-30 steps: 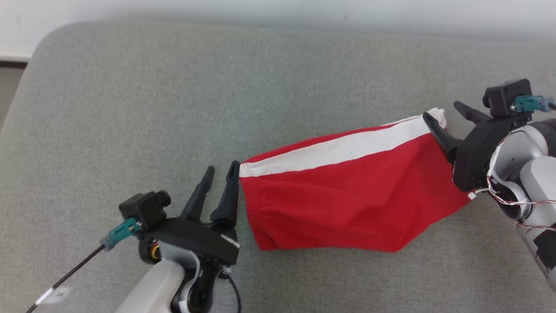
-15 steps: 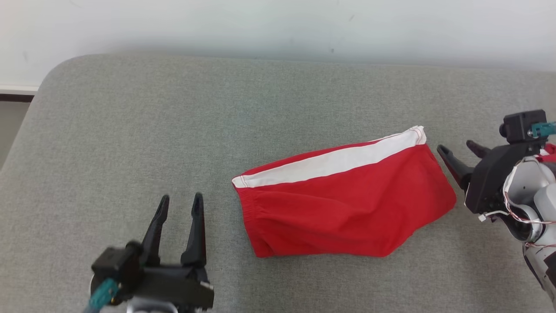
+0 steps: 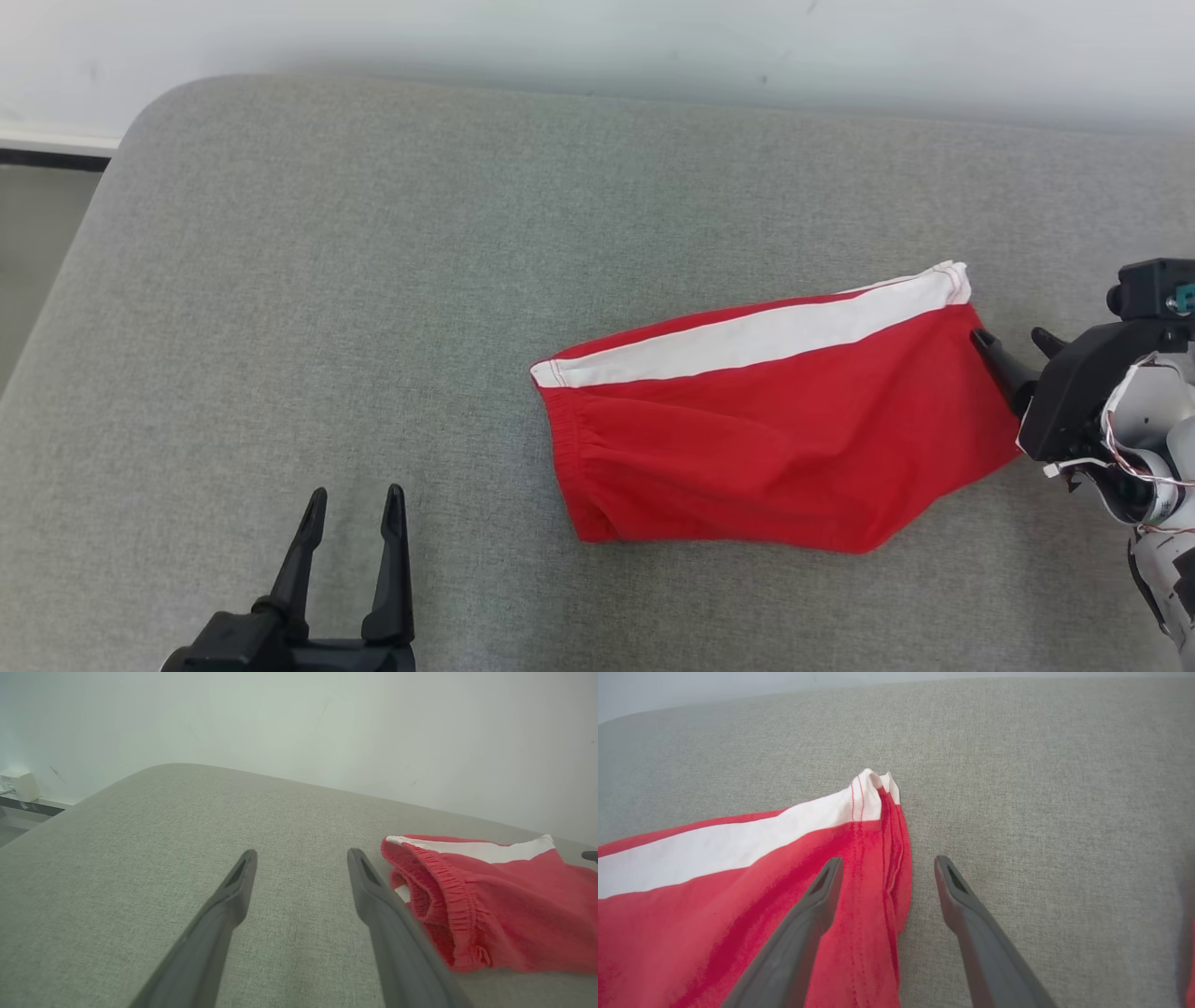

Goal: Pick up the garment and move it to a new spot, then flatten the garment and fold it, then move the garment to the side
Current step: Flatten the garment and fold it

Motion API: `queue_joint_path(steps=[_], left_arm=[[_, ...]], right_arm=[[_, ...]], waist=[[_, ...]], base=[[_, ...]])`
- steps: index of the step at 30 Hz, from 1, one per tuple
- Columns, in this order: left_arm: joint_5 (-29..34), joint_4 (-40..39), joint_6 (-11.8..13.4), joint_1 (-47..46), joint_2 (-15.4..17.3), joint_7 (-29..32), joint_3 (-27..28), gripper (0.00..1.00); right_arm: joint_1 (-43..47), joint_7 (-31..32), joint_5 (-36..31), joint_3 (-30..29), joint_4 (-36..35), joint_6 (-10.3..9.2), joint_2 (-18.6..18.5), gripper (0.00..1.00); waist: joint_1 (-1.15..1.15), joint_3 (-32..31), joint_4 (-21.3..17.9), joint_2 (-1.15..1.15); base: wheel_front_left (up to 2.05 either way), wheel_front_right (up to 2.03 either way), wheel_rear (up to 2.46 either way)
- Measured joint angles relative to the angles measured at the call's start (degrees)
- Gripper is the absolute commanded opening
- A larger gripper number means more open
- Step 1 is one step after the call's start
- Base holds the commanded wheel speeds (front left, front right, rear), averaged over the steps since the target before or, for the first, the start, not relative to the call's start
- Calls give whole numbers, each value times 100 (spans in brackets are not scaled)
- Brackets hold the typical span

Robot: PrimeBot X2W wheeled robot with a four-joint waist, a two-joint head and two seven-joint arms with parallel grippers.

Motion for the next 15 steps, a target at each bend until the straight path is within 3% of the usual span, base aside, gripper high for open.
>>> queue_joint_path(steps=[15], left_arm=[[367, -32, -420, 146, -254, 0, 477, 100]], right_arm=[[-11, 467, -500, -706, 500, 0, 372, 100]], waist=[[1, 255, 243, 0]], base=[[0, 0, 0]])
